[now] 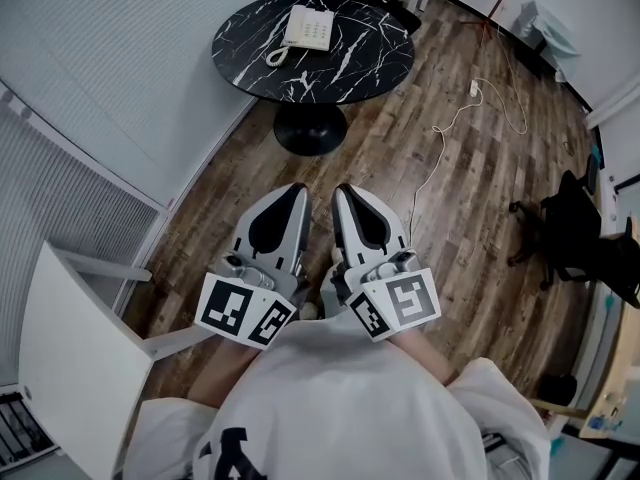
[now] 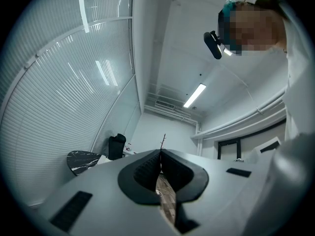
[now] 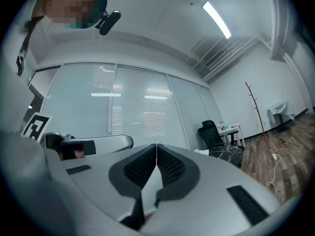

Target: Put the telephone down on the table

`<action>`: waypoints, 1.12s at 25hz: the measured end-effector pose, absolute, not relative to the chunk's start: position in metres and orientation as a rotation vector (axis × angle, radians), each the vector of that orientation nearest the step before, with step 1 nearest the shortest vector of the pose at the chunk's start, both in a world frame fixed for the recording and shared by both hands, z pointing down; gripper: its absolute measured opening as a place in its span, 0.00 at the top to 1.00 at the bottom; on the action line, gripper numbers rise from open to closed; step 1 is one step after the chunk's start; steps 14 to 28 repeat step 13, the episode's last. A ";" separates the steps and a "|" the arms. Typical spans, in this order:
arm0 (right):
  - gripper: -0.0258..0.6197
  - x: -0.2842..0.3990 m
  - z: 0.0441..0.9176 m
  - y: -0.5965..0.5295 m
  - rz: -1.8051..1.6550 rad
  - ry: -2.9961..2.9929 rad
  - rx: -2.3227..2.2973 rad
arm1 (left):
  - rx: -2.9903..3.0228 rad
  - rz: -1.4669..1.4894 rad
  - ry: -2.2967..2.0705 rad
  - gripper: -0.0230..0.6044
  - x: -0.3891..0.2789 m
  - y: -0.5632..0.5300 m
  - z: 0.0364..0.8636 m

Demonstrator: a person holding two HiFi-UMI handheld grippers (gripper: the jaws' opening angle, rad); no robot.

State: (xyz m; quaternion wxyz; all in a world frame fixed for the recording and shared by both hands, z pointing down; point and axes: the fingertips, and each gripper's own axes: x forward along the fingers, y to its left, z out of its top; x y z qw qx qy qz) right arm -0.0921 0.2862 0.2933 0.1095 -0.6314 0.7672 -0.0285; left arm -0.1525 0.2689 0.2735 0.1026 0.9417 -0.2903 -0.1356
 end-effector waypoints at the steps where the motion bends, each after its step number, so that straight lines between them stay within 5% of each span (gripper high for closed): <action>1: 0.91 -0.092 0.292 0.286 -0.081 2.255 -1.856 | 2.779 -0.400 -0.856 0.95 -0.152 0.269 0.273; 28: 0.91 -0.094 0.292 0.289 -0.073 2.259 -1.868 | 2.776 -0.402 -0.839 0.95 -0.153 0.274 0.274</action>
